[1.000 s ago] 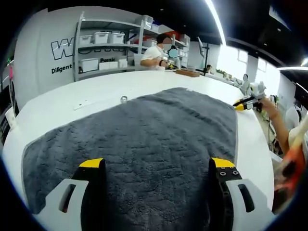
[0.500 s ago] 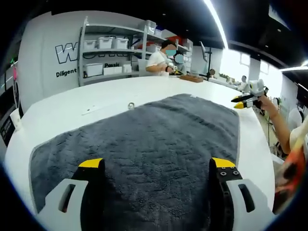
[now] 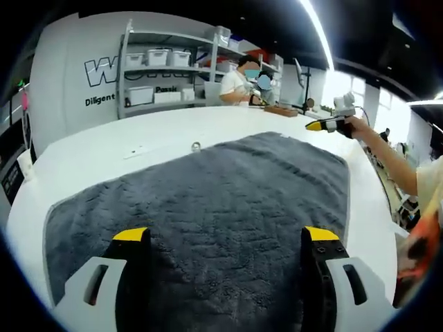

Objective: Open the folded towel by lifting each exposed corner and separating the folded layers until the towel lies flat within the target outline without major curled edges

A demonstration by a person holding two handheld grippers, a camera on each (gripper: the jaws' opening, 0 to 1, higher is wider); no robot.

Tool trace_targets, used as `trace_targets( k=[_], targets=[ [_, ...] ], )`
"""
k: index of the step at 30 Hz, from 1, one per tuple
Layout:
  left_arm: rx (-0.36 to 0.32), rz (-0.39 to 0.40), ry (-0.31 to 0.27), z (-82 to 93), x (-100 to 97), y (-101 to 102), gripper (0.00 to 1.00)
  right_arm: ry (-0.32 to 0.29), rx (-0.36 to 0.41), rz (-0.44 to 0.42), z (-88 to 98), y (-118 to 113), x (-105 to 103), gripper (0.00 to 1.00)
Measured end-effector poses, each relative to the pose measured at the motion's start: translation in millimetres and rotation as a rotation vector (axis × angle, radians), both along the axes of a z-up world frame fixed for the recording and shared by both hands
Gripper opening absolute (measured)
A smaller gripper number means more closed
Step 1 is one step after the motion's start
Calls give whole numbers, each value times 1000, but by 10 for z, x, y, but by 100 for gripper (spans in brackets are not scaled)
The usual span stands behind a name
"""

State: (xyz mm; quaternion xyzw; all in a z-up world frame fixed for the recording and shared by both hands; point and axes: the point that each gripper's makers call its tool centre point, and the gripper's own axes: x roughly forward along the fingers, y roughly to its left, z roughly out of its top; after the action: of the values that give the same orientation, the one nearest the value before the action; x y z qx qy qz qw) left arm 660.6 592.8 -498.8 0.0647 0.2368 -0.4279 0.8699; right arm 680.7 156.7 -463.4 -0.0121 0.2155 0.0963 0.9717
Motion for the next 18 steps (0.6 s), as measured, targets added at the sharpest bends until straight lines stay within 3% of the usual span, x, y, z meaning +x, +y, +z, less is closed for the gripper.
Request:
trace_targets(
  k=[7, 9, 10, 12, 18],
  targets=[
    [10, -4, 21, -67, -2, -15, 88, -3, -54, 52, -166, 43, 578, 38],
    [5, -8, 23, -61, -6, -24, 88, 11, -66, 63, -266, 51, 695, 45],
    [1, -9, 23, -53, -8, -24, 88, 25, -83, 66, -340, 47, 758, 53],
    [0, -7, 21, -48, -6, -15, 88, 42, -97, 92, -433, 47, 848, 60],
    [1, 1, 17, -32, 8, 10, 88, 94, -106, 92, -652, -36, 933, 58]
  ],
)
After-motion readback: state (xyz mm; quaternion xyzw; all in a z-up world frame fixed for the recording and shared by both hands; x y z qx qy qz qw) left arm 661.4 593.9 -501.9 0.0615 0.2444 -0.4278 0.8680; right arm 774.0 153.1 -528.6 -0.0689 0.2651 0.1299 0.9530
